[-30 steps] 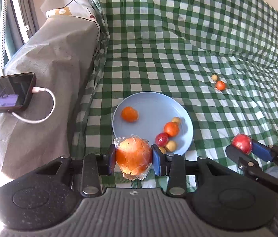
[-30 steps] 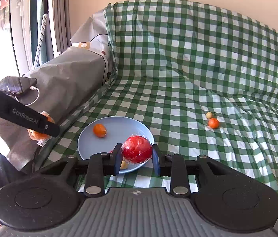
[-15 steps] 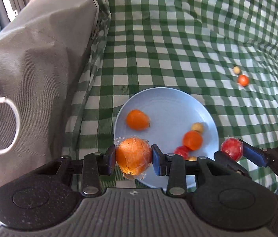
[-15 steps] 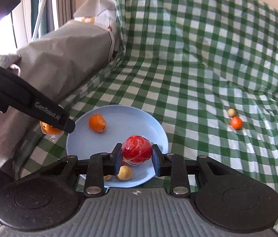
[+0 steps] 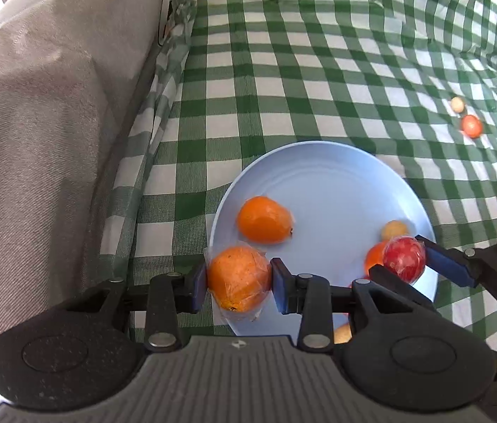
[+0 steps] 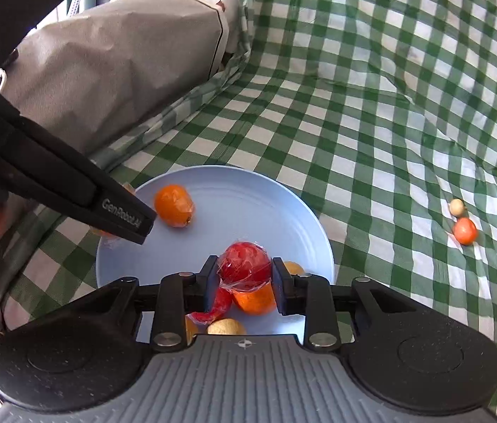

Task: Organize fruits

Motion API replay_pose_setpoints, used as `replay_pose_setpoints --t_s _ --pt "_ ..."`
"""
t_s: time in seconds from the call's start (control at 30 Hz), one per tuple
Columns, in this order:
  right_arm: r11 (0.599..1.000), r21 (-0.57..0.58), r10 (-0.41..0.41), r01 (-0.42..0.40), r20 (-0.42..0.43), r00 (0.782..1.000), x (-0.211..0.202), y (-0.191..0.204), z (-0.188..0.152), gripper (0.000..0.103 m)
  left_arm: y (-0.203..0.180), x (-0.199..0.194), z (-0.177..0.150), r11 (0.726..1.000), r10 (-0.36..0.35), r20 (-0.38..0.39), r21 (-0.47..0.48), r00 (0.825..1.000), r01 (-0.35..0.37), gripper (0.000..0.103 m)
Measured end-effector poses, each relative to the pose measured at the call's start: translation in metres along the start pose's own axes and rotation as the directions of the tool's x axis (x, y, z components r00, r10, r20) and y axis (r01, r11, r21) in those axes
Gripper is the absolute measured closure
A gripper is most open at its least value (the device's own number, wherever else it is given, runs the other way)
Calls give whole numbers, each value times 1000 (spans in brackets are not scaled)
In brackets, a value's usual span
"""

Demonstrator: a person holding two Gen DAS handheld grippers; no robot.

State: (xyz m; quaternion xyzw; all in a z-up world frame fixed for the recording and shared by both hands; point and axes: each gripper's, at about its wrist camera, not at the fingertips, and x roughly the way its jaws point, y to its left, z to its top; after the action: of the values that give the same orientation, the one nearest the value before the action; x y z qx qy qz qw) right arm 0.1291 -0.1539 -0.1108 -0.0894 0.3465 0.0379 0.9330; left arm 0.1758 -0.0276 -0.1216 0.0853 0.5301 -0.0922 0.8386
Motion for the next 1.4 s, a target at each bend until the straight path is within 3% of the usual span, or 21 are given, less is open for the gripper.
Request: replay_pose_setpoints --t_s 0.03,0.07,0.1,0.13,0.17,0.2,0.37,0.5,0.77,1.03,1.4 --pt "1000 -5 6 -6 -6 1000 3 0 1 70 0 1 0 1000 -3 3 6 1000 3 57" --pt "1000 -9 11 -12 -15 1000 5 1 2 70 0 1 0 1000 -7 6 11 1000 7 45" --pt "1000 -8 12 -13 -18 1000 6 1 4 69 0 -1 0 1000 -6 15 14 1000 6 25" --pt "1000 -7 15 -15 -13 1000 6 1 5 66 0 -4 0 1000 1 23 13 1000 -1 16" --pt "1000 -12 21 -21 -12 1000 6 1 6 57 0 -10 0 1000 8 40 7 999 -8 4" --pt "1000 -16 21 -21 -12 1000 4 1 7 45 2 -17 -2 1000 7 61 0 998 -7 0" --pt "1000 21 11 -11 -8 1000 -27 -4 4 18 7 -55 -18 1000 7 70 -19 998 -6 0" --pt "995 93 32 -30 -26 999 -69 -8 -9 8 13 -87 -52 998 0 43 -61 999 2 0" --pt "987 161 15 -17 13 1000 -141 5 -40 2 18 -133 -103 992 24 52 -121 998 -18 0" --pt "987 163 -34 18 96 995 -182 14 -58 1 8 -169 -123 995 33 142 -98 989 -19 0" --pt "986 164 -58 32 160 985 -210 19 -64 1 -3 -191 -133 997 32 192 -73 981 -18 0"
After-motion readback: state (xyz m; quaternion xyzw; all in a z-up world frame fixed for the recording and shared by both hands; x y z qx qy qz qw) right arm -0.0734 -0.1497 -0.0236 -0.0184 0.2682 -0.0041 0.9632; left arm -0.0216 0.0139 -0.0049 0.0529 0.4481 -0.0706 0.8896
